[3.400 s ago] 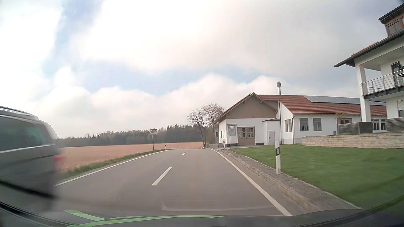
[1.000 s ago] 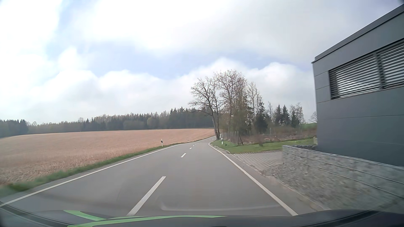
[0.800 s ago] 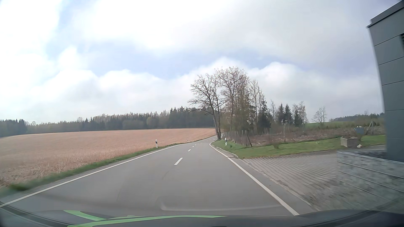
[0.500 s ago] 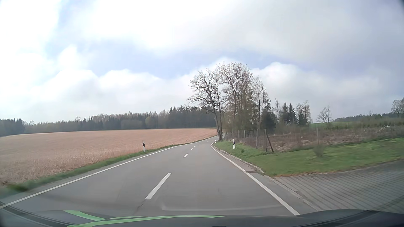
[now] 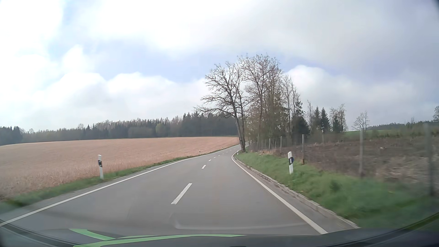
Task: Follow the waypoints while adhering to traffic rules and regulations
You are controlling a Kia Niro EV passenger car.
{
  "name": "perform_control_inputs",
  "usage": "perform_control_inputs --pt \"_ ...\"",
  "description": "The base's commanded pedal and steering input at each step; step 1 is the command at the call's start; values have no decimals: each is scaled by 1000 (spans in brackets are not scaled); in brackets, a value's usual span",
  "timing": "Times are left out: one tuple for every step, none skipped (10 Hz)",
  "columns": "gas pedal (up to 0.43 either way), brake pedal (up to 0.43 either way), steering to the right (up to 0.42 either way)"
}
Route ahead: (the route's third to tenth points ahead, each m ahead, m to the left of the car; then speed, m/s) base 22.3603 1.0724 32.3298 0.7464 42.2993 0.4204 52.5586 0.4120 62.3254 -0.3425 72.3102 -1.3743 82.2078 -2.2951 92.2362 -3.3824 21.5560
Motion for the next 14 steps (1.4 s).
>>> perform_control_inputs --pt "169 0 0" --pt "169 0 0" --pt "169 0 1" --pt "177 0 2" --pt "177 0 3" --pt "177 0 4" --pt "177 0 4" --pt "177 0 5" --pt "177 0 6" --pt "177 0 6" --pt "177 0 6" --pt "177 0 6" --pt "177 0 7" --pt "177 0 8"
